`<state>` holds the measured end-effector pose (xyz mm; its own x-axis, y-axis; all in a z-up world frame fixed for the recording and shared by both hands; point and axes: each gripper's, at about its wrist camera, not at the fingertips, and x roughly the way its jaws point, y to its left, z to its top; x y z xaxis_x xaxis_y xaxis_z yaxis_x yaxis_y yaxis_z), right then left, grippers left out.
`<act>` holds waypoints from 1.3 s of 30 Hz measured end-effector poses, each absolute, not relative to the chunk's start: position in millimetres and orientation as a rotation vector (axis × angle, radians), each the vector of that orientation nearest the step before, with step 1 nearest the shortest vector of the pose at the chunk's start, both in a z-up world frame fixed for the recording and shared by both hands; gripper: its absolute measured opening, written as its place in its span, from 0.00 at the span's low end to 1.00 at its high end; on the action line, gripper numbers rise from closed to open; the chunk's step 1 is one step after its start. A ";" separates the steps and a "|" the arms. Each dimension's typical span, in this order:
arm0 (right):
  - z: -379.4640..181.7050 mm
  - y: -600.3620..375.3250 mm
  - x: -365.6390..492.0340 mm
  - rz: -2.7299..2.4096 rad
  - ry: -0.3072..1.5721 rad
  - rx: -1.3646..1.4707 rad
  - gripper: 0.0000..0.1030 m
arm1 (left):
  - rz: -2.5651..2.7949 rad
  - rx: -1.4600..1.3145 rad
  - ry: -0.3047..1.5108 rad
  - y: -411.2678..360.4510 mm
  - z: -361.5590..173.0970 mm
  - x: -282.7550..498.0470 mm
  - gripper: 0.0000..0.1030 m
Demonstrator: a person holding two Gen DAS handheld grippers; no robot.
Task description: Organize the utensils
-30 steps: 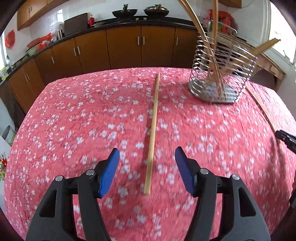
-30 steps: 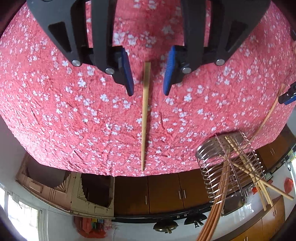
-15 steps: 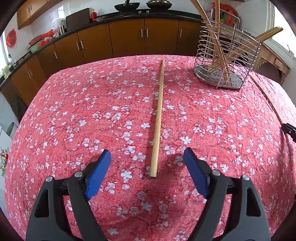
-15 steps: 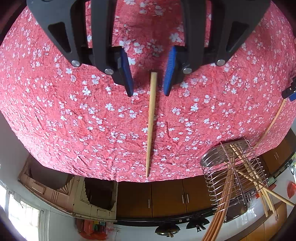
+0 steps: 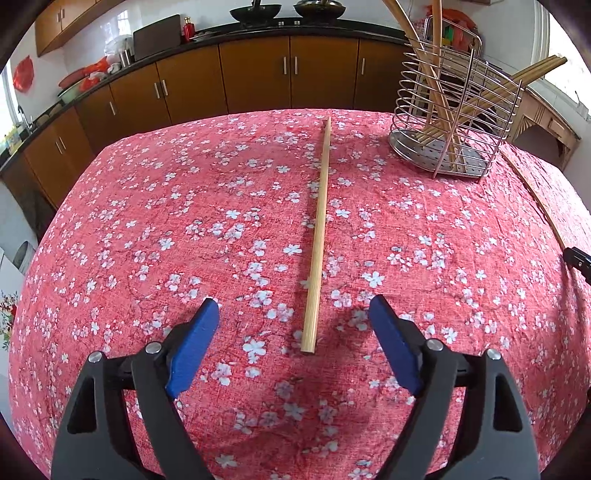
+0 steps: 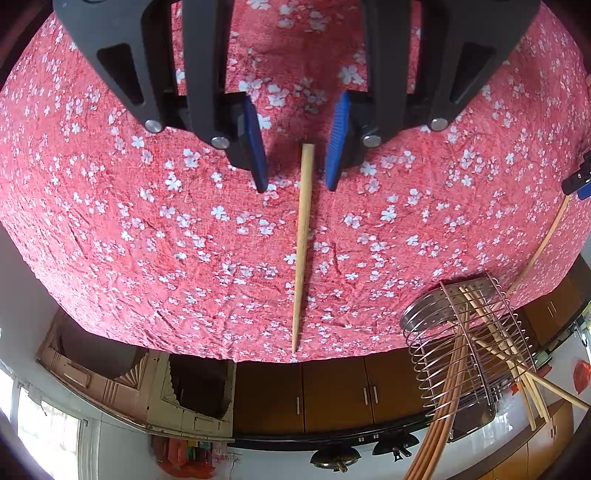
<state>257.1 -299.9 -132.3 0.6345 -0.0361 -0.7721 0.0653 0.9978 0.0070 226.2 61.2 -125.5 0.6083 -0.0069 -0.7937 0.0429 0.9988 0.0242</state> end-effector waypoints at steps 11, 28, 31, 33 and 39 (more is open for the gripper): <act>-132.9 -288.9 251.1 -0.035 0.881 0.006 0.09 | -0.070 0.059 0.887 52.2 -120.9 215.5 0.32; -128.4 -302.6 247.1 -0.031 0.879 0.057 0.08 | -0.082 0.127 0.883 48.8 -118.9 199.8 0.08; -128.8 -304.8 248.0 -0.026 0.881 0.064 0.08 | -0.085 0.119 0.884 50.4 -119.2 202.0 0.14; -129.4 -305.0 249.0 -0.025 0.882 0.066 0.08 | -0.083 0.120 0.883 50.6 -119.4 203.3 0.27; -130.2 -301.6 250.7 -0.026 0.883 0.059 0.09 | -0.132 0.106 0.888 50.9 -120.0 205.3 0.32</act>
